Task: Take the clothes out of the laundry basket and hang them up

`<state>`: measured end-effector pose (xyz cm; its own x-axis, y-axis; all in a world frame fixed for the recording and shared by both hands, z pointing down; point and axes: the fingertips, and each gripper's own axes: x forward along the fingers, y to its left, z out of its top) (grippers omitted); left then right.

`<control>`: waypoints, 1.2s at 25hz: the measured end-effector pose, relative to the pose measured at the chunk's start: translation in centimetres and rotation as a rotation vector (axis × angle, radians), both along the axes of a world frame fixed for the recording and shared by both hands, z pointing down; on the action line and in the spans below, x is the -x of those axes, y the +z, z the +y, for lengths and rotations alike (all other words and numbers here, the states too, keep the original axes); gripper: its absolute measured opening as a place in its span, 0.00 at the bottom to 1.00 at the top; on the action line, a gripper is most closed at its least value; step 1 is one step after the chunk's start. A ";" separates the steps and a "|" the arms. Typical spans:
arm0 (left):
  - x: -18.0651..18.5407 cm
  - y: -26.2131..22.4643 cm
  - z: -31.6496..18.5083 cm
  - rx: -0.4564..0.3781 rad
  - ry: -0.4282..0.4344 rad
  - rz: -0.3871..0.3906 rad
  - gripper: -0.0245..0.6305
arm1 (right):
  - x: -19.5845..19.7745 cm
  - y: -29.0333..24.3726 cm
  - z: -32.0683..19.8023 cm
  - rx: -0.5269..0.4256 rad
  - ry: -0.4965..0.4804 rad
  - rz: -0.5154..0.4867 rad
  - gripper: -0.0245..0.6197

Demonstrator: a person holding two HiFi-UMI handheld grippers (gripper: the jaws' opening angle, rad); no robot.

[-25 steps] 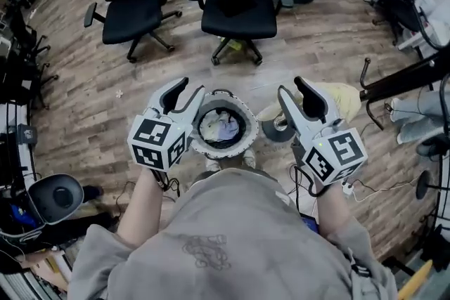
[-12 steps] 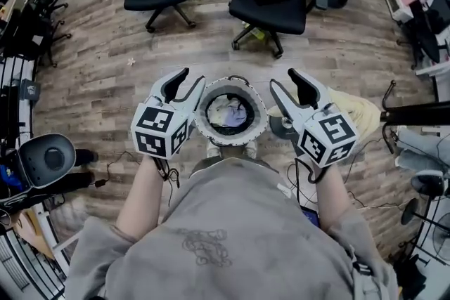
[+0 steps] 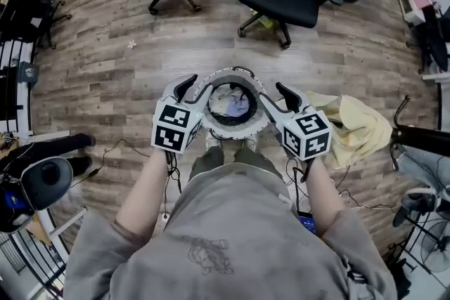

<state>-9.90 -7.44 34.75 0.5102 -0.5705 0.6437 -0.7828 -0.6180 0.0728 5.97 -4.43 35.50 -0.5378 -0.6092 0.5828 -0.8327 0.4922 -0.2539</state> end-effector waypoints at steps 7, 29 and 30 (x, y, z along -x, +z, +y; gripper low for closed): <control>0.7 8.3 0.5 0.112 0.010 -0.053 0.27 | 1.1 8.1 0.6 0.111 -0.035 0.049 0.42; 0.6 38.5 3.1 0.398 -0.031 -0.124 0.27 | 1.8 36.8 2.0 0.422 0.021 0.103 0.43; 0.9 40.0 3.3 0.411 -0.044 -0.127 0.27 | 2.0 38.0 2.1 0.432 0.030 0.098 0.43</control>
